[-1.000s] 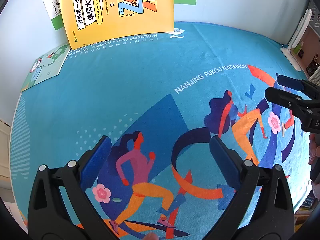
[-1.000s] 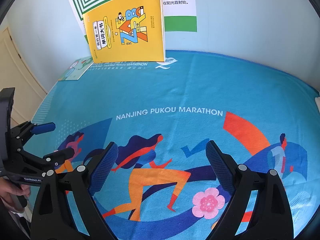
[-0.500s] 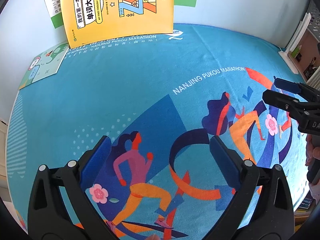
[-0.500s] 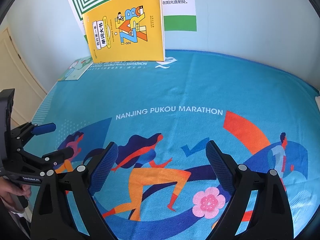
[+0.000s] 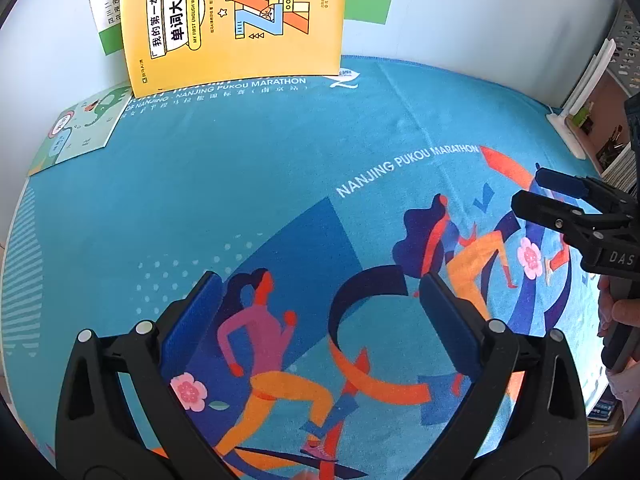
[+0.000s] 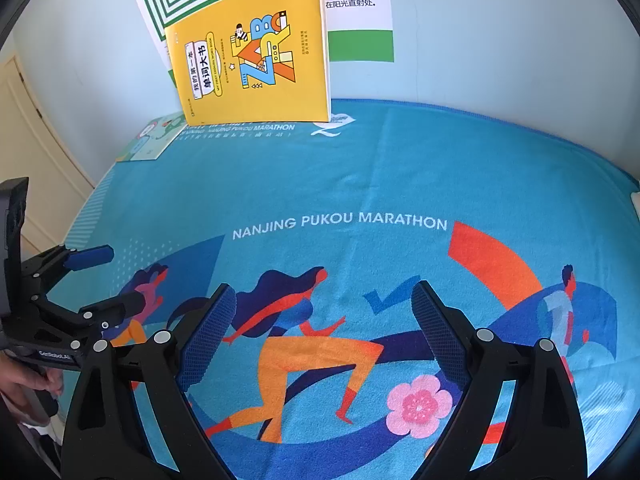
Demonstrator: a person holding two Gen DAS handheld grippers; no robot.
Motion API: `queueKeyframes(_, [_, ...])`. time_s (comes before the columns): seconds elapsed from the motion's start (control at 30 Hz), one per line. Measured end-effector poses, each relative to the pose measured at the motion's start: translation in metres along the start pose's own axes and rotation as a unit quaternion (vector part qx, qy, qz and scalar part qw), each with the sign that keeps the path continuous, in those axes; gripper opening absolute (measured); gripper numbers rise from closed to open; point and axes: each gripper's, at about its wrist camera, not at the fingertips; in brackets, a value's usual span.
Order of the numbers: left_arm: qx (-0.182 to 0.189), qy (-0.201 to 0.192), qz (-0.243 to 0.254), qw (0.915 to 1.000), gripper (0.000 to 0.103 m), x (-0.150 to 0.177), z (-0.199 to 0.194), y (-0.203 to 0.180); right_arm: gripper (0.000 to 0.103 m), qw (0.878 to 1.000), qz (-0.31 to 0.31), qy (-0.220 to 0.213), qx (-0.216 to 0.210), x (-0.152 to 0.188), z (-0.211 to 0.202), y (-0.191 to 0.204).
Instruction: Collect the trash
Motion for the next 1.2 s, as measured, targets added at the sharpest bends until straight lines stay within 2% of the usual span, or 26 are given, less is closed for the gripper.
queueKeyframes(1.03, [0.003, 0.000, 0.001, 1.0000, 0.096, 0.000, 0.002, 0.003, 0.089, 1.000, 0.000, 0.002, -0.003, 0.000, 0.003, 0.001])
queueKeyframes(1.1, [-0.003, 0.005, 0.004, 1.0000, 0.096, 0.000, 0.003, 0.002, 0.089, 1.000, 0.000, 0.003, -0.003, 0.000, 0.003, 0.001])
queueKeyframes(1.17, [-0.045, 0.023, 0.011, 0.9987, 0.096, -0.001, 0.008, 0.001, 0.089, 1.000, 0.001, 0.003, -0.003, 0.000, 0.003, 0.001])
queueKeyframes(1.2, [-0.051, 0.029, 0.015, 0.9982, 0.096, -0.001, 0.010, 0.001, 0.089, 1.000, 0.002, 0.002, -0.004, 0.000, 0.003, 0.001])
Point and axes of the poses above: each gripper's, at about its wrist camera, not at the fingertips, and z roughly the way its jaws point, y to its left, x to its underside, and after that the axes turned 6 degrees about -y, right-handed
